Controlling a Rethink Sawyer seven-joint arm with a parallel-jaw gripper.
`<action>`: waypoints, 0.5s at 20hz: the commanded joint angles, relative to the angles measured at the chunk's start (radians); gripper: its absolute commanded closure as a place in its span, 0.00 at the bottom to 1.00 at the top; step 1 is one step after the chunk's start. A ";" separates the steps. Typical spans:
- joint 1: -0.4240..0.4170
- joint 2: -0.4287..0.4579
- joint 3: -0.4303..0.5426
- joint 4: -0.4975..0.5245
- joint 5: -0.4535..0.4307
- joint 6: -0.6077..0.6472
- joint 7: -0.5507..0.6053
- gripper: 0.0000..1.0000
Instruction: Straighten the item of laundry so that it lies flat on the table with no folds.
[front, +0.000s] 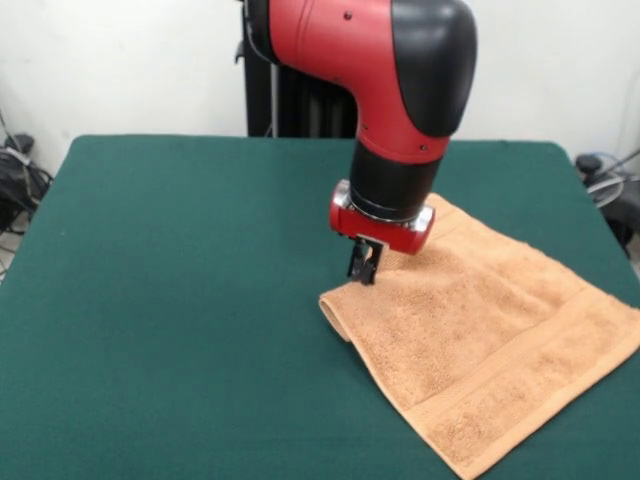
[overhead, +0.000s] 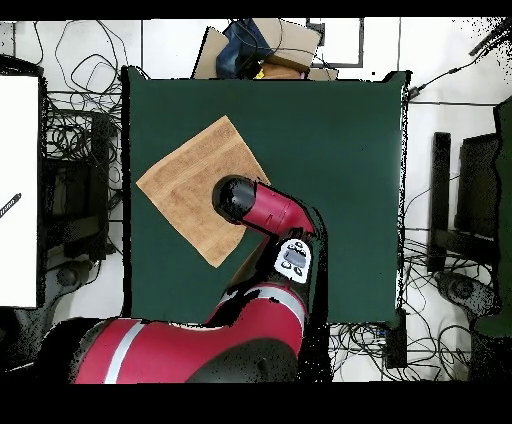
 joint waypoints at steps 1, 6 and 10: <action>0.009 -0.038 0.113 0.027 -0.041 -0.035 0.131 1.00; 0.007 -0.071 0.115 0.061 -0.039 -0.027 0.134 1.00; -0.019 -0.072 0.141 0.089 -0.044 -0.068 0.124 1.00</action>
